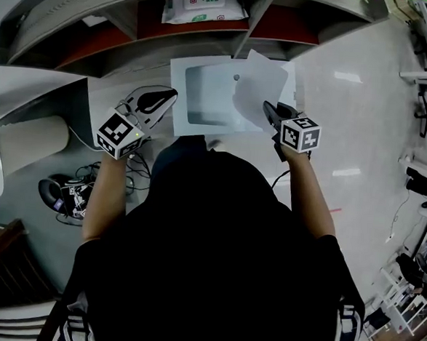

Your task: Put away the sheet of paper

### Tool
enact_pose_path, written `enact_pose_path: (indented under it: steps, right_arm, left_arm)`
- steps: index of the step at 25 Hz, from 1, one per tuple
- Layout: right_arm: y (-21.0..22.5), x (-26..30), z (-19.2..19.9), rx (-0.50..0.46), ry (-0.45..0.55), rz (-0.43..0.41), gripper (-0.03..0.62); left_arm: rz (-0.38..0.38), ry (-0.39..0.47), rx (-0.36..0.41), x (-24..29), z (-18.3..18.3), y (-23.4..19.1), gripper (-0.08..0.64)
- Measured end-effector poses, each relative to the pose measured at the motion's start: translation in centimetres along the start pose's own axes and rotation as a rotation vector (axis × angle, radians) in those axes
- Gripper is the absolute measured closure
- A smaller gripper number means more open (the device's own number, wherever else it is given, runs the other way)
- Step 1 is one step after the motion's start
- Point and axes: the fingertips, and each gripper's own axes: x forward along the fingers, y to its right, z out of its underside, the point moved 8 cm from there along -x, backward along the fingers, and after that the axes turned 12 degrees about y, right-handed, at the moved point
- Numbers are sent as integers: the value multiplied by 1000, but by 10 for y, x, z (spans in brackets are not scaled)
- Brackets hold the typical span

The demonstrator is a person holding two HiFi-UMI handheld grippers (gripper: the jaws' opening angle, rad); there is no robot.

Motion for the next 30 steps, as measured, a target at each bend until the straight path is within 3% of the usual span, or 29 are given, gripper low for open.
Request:
enact_pose_path:
  steps: [15, 30]
  right_arm:
    - [-5, 18, 22, 91, -46, -54, 578]
    - [16, 36, 40, 114, -114, -34, 578]
  left_arm:
    - [-7, -2, -13, -5, 11, -3, 537]
    - [-17, -13, -33, -5, 17, -10, 537]
